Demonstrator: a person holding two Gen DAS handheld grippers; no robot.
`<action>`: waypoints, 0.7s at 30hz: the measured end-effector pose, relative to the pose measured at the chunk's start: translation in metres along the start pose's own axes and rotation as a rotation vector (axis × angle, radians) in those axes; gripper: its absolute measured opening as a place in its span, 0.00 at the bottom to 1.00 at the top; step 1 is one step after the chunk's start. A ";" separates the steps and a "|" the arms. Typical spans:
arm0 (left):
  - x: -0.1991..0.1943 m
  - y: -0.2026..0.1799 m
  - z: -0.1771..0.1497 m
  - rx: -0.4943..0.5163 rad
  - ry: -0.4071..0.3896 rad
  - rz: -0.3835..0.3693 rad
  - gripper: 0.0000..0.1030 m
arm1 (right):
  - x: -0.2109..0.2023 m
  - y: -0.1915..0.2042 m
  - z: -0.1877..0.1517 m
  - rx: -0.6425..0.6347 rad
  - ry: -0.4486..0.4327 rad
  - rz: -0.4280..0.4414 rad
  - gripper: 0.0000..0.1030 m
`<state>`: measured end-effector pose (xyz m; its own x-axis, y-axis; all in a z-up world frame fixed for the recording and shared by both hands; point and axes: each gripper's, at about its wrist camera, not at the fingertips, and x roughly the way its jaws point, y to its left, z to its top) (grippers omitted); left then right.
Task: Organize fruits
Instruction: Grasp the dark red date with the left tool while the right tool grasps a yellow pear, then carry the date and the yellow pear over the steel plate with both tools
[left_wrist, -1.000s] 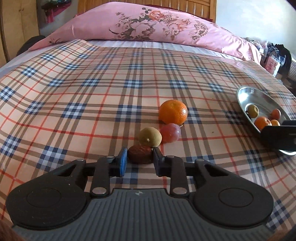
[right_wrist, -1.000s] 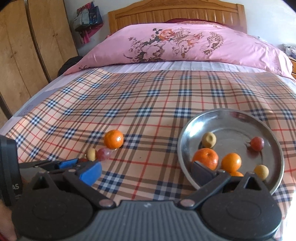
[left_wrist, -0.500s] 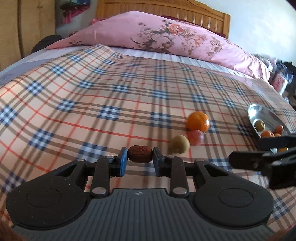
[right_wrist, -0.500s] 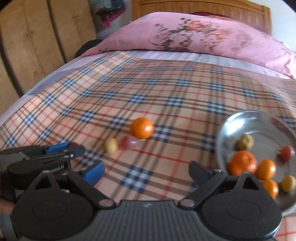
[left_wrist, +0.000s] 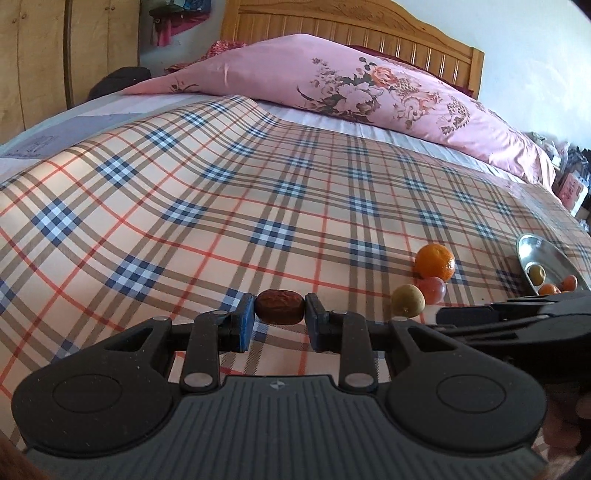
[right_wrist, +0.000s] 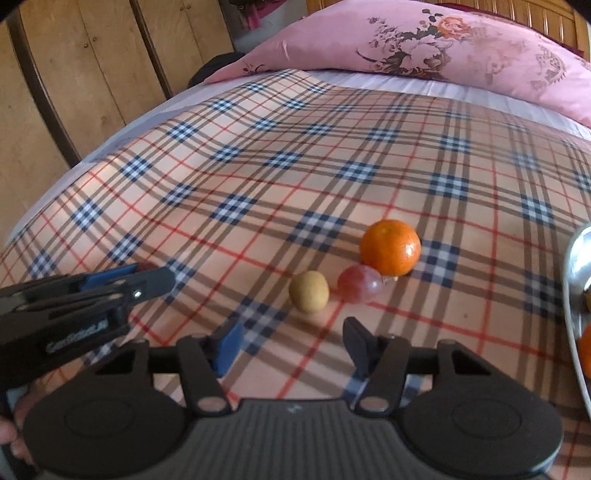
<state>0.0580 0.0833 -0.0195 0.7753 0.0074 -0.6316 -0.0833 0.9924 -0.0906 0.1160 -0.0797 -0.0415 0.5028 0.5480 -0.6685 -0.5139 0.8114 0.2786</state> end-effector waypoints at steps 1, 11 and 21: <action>0.001 0.001 0.000 -0.003 -0.001 0.000 0.33 | 0.002 0.000 0.002 0.000 0.001 0.000 0.55; 0.002 0.000 -0.003 -0.016 0.008 -0.006 0.33 | 0.024 0.014 0.011 -0.106 -0.025 -0.097 0.24; -0.005 -0.008 -0.003 -0.005 0.005 -0.002 0.33 | -0.005 0.016 0.005 -0.126 -0.062 -0.142 0.23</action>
<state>0.0533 0.0751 -0.0179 0.7723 0.0043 -0.6352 -0.0843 0.9918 -0.0958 0.1088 -0.0683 -0.0300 0.6166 0.4442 -0.6500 -0.5153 0.8519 0.0934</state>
